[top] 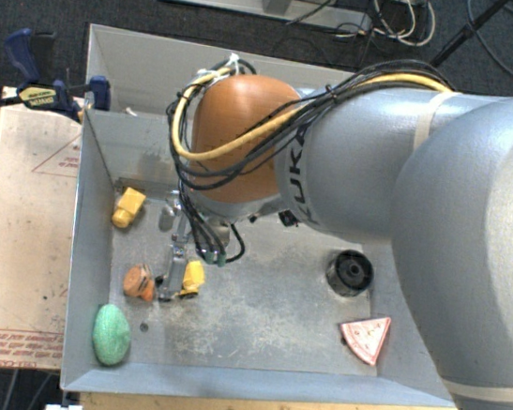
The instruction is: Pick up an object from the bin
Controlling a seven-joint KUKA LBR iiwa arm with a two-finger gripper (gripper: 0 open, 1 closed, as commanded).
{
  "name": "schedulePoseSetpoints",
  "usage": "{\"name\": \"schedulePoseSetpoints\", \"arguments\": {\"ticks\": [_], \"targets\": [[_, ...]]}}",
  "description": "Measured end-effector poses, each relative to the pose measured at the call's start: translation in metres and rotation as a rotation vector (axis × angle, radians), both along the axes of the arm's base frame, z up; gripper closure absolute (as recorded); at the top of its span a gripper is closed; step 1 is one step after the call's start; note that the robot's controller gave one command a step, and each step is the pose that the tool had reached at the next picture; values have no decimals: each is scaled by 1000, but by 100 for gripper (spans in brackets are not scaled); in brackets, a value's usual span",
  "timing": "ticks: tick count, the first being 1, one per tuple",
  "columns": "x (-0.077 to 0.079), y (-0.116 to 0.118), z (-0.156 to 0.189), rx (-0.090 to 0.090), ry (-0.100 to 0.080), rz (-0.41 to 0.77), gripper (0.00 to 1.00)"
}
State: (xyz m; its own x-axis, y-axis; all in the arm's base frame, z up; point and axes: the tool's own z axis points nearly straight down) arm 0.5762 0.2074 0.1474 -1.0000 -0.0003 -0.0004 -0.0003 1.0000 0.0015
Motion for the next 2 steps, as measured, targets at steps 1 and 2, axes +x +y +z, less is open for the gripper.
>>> {"name": "schedulePoseSetpoints", "arguments": {"ticks": [1,2], "targets": [[-15,-33,-15,-1,0,65,0],[-8,-43,-24,0,-3,190,0]]}}
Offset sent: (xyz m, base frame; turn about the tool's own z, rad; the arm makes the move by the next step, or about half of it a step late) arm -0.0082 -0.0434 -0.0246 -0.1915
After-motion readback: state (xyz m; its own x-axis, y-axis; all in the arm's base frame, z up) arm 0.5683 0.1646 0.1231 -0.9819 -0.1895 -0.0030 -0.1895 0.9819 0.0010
